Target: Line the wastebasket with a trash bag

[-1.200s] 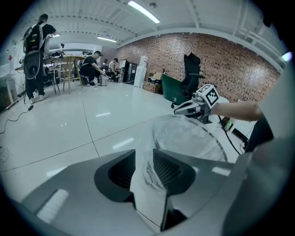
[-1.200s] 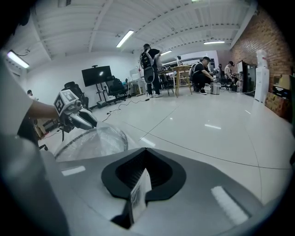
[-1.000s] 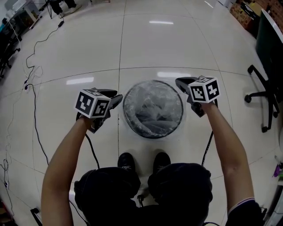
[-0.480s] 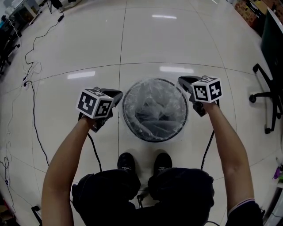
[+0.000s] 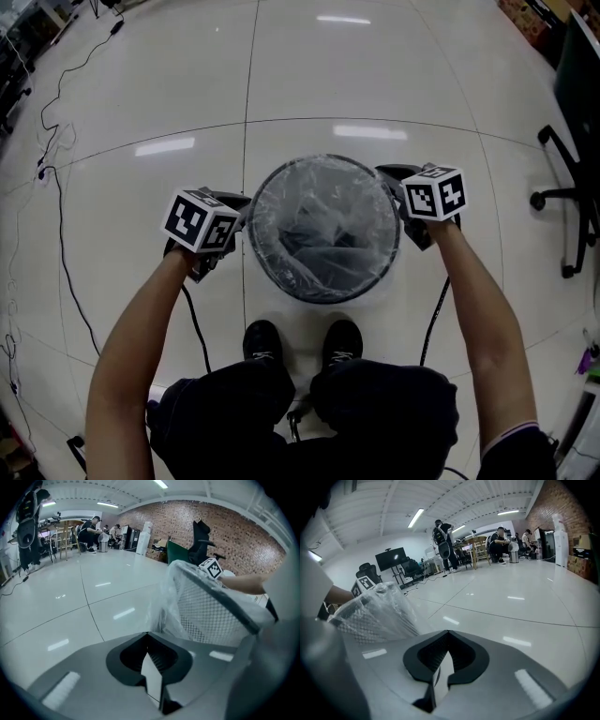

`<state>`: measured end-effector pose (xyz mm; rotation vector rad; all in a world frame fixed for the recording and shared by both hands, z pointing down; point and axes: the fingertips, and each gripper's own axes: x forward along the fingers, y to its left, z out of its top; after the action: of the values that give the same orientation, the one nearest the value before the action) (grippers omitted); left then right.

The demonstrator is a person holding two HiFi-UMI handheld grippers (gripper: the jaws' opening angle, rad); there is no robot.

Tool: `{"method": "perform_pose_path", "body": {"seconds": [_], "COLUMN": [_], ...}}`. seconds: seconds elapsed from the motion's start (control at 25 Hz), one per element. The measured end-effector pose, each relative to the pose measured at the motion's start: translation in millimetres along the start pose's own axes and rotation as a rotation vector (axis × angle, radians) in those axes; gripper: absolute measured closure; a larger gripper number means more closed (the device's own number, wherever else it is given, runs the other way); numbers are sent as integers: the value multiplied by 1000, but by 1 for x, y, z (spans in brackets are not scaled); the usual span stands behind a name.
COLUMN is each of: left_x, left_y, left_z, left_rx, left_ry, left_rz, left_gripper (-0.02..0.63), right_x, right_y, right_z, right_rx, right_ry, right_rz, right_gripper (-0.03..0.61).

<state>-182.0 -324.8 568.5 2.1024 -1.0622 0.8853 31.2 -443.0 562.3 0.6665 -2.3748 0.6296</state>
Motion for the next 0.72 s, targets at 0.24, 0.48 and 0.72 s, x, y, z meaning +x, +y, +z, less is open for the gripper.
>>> {"method": "perform_pose_path", "body": {"seconds": [0.24, 0.48, 0.72], "left_x": [8, -4, -29], "left_y": [2, 1, 2], "left_z": [-18, -7, 6], "left_rx": [-14, 13, 40], "left_ry": [30, 0, -41], "left_rz": [-4, 7, 63], "left_gripper": [601, 563, 483], "right_x": [4, -6, -36], "right_y": [-5, -7, -3], "right_z": [-17, -9, 14], "right_rx": [15, 41, 69], "right_ry": [23, -23, -107], "right_rz": [-13, -18, -18], "right_gripper": [577, 505, 463]}}
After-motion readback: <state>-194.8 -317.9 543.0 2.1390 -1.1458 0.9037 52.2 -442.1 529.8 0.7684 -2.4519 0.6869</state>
